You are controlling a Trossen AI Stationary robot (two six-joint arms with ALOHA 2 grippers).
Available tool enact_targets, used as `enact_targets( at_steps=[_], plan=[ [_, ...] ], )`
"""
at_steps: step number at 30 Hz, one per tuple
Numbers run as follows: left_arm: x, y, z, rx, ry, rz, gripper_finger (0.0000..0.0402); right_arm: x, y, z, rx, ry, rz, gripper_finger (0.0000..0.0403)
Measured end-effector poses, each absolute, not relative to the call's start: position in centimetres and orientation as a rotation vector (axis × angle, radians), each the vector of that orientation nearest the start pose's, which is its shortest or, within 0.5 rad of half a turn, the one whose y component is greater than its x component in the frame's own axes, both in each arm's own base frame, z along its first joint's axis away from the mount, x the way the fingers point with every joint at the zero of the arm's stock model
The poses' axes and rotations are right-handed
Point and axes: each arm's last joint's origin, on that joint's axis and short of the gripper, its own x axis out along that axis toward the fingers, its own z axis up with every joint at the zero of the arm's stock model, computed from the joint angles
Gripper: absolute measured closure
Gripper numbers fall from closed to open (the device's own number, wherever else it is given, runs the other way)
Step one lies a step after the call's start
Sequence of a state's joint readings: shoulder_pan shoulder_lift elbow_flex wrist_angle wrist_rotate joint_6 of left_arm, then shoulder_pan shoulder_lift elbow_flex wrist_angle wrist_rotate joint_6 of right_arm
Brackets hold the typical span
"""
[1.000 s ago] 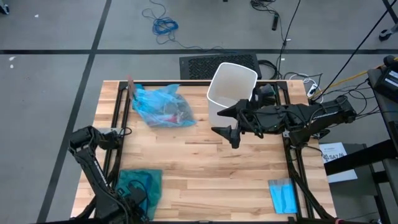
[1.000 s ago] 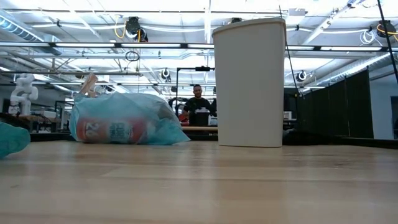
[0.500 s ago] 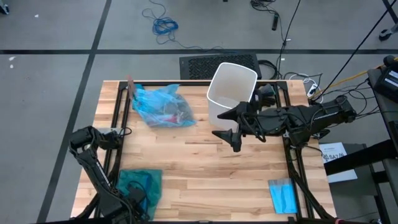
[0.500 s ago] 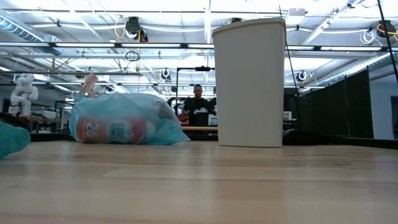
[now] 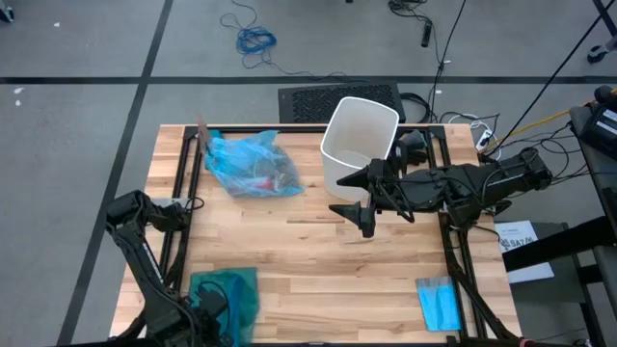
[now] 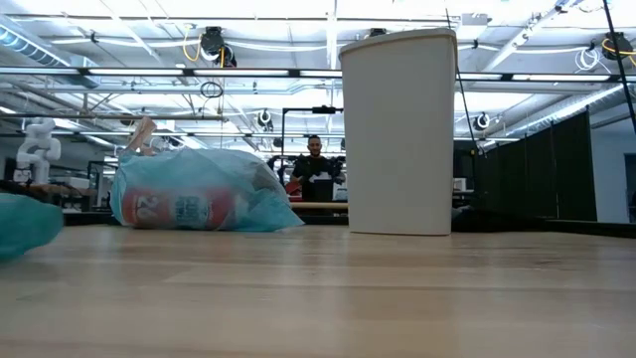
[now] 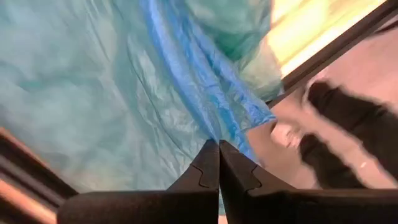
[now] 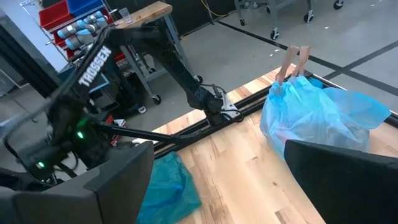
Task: Place trash/remove bag and relplace
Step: Insert the blue trash bag into the white trash bin
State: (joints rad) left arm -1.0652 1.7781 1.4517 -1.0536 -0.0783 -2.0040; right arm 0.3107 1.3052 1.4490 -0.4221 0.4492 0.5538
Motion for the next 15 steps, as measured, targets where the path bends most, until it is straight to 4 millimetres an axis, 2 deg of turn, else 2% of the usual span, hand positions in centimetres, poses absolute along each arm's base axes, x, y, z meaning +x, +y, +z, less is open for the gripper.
enact_targets(
  at_steps=[6, 10, 15],
  plan=[
    [17.7, -27.7, 30.8, -0.873, 1.028, 0.517, 0.0400, 26.6, 7.2, 43.0, 0.436, 0.184, -0.196, 0.0048],
    [18.2, -25.2, 36.2, -0.824, 0.753, 0.419, 0.0401, 26.6, 7.2, 43.7, 0.428, 0.124, -0.172, 0.0048],
    [18.7, -22.5, 42.9, -0.687, 0.447, 0.299, 0.0401, 25.5, 7.2, 45.2, 0.420, 0.036, -0.131, 0.0048]
  ],
)
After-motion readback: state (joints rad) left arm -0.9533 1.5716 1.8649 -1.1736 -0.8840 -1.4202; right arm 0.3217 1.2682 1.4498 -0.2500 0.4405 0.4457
